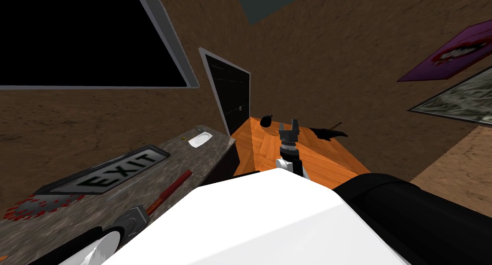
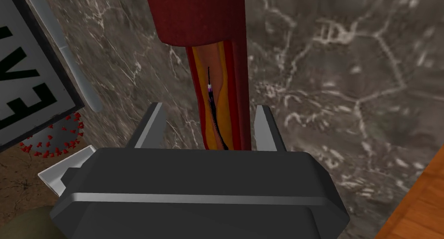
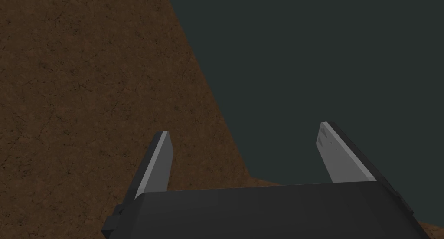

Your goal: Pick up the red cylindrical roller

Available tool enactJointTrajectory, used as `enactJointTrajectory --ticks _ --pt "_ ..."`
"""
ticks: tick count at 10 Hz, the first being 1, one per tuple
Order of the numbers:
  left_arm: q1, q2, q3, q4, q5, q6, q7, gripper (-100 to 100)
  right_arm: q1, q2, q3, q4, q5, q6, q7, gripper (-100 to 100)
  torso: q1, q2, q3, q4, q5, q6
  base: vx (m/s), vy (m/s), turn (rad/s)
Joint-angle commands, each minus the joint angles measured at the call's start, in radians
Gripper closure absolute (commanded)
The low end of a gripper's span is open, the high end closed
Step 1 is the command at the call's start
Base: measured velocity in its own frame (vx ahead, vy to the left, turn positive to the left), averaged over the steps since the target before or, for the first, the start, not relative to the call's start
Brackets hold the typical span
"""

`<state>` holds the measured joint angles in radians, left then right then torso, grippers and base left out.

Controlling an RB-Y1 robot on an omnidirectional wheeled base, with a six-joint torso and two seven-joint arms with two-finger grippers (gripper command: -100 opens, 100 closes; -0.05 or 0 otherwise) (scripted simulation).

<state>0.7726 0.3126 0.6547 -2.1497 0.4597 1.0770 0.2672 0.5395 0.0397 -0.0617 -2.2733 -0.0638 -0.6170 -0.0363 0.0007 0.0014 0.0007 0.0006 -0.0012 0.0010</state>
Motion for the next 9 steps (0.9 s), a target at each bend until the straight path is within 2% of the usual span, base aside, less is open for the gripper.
enactJointTrajectory --ticks 1,4,5,6,8,9 --pt "0.000 0.000 0.000 0.000 0.000 0.000 0.000 100 0.000 0.000 0.000 0.000 0.000 0.000 0.000 0 0.000 0.000 0.000 0.000 0.000 0.000 0.000 0.000 0.000" --pt "-0.001 0.000 0.001 0.000 0.000 -0.001 0.001 100 0.000 0.000 0.000 0.000 0.000 0.000 0.000 0 -0.001 0.000 0.000 -0.001 0.000 0.000 0.000 0.000 0.000" --pt "-0.001 0.000 0.001 0.000 0.000 -0.001 0.001 0 0.000 0.000 0.000 0.000 0.000 0.000 0.000 0 -0.001 0.000 0.000 0.000 0.000 0.000 0.000 0.000 0.000" --pt "0.013 0.001 0.010 -0.033 0.010 0.017 0.006 100 0.000 0.000 0.000 0.000 0.000 0.000 0.000 0 -0.002 0.000 0.000 0.000 -0.001 0.000 -0.009 -0.011 0.014" --pt "0.026 0.002 0.018 -0.065 0.021 0.037 0.012 100 0.000 0.000 0.000 0.000 0.000 0.000 0.000 0 -0.004 0.002 0.001 0.000 -0.002 -0.001 -0.017 -0.014 0.014" --pt "0.018 0.003 0.014 -0.050 0.015 0.030 0.010 100 0.000 0.000 0.000 0.000 0.000 0.000 0.000 0 -0.005 0.002 0.001 0.000 -0.002 -0.001 -0.008 -0.007 0.003"
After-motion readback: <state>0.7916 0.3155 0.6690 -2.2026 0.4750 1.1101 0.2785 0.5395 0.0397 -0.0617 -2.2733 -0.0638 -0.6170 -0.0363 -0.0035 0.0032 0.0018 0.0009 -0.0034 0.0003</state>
